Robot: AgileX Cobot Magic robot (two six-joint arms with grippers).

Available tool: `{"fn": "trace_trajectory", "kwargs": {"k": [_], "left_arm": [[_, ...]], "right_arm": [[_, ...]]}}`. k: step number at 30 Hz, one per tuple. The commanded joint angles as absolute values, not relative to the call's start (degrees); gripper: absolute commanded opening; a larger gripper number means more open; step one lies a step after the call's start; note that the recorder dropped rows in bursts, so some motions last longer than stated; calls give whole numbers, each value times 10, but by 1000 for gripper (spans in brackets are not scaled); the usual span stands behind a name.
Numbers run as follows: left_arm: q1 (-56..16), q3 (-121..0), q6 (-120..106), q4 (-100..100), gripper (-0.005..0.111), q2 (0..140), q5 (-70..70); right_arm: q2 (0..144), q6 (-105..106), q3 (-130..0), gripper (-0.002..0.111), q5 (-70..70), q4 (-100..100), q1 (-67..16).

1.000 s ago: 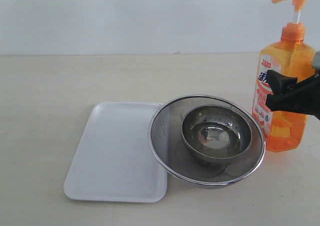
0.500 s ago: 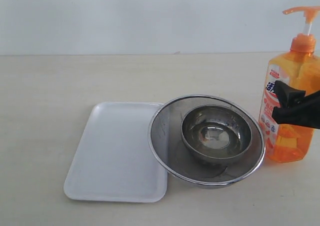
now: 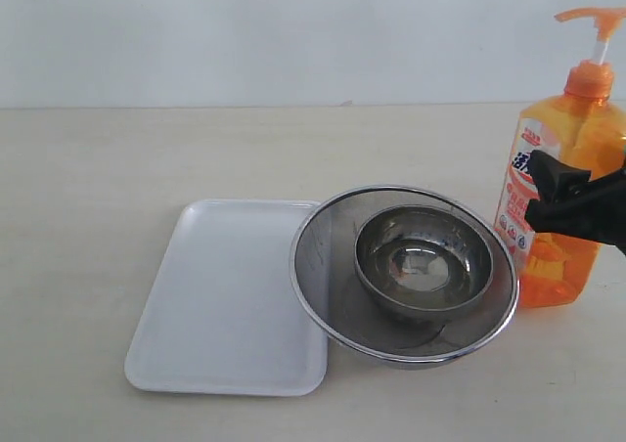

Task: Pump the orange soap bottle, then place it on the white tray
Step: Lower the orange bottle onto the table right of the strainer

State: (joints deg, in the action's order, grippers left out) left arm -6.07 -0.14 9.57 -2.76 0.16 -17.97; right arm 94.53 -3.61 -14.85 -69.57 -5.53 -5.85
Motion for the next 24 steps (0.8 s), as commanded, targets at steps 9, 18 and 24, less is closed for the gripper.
{"fn": "trace_trajectory", "kwargs": {"k": [9, 18, 24], "left_arm": [[-59, 0, 93, -24, 5, 0, -180], [-59, 0, 93, -24, 5, 0, -180], [-59, 0, 93, -24, 5, 0, -180]], "right_arm": [[946, -45, -150, 89, -700, -81, -58], [946, -44, -151, 97, -700, -80, -58], [957, -53, -173, 97, -683, -81, -58]]}}
